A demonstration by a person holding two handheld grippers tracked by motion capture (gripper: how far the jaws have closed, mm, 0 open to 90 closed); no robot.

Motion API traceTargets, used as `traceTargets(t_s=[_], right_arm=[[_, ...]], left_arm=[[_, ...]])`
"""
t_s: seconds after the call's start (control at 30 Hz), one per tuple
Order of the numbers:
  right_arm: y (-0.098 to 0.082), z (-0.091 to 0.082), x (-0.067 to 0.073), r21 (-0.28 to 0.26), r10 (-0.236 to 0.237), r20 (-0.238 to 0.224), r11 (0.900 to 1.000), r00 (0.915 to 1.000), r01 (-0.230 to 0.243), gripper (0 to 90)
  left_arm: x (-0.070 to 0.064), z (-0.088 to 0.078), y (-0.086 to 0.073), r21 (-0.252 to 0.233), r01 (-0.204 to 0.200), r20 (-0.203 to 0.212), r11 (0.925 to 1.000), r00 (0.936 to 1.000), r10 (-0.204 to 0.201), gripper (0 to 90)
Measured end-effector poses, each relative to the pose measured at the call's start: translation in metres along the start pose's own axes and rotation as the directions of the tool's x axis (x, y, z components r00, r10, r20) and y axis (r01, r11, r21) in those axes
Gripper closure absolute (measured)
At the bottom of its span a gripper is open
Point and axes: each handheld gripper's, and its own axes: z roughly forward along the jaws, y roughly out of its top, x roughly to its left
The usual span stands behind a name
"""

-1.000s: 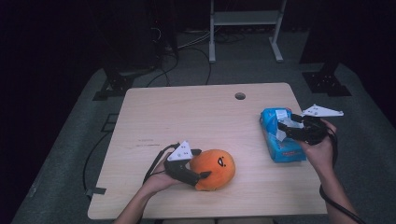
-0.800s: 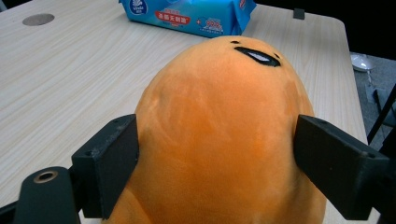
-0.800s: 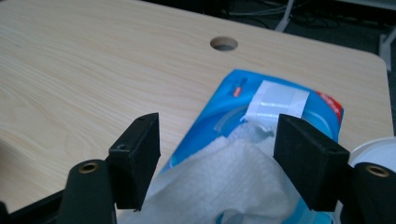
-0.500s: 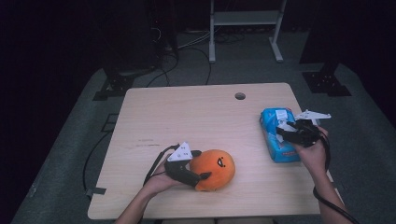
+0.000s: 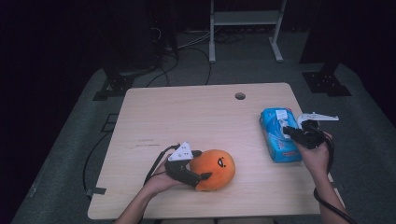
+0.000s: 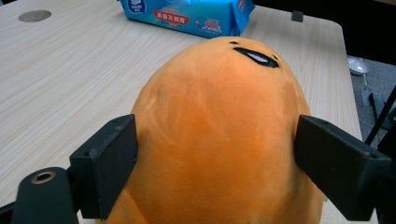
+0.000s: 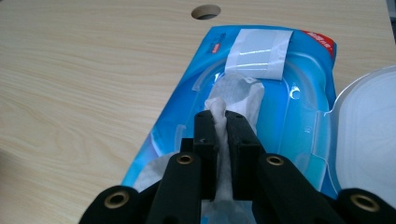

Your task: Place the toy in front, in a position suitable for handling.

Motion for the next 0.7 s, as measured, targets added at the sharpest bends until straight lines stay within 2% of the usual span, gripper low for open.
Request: traceTargets(t_s=[0.23, 0.27, 0.33, 0.7], right_arm=[[0.002, -0.007, 0.0, -0.033, 0.036, -0.055, 0.999, 0.9978, -0.038, 84.1], [0.003, -0.011, -0.001, -0.051, 0.054, -0.086, 0.997, 0.9948, -0.059, 84.2], [0.006, -0.015, 0.0, -0.066, 0.065, -0.105, 0.995, 0.9923, -0.072, 84.2], [0.02, -0.037, 0.011, -0.11, 0.033, -0.163, 0.993, 0.9861, -0.051, 84.3]], left_arm=[[0.001, 0.0, 0.0, -0.003, 0.001, 0.001, 1.0, 1.0, -0.001, 13.3], [0.001, 0.001, 0.0, -0.003, 0.001, 0.001, 1.0, 1.0, -0.001, 13.3], [0.001, 0.001, 0.0, -0.002, 0.002, 0.001, 1.0, 1.0, -0.002, 13.2], [0.001, 0.001, -0.001, -0.003, 0.0, 0.001, 1.0, 1.0, 0.0, 12.8]])
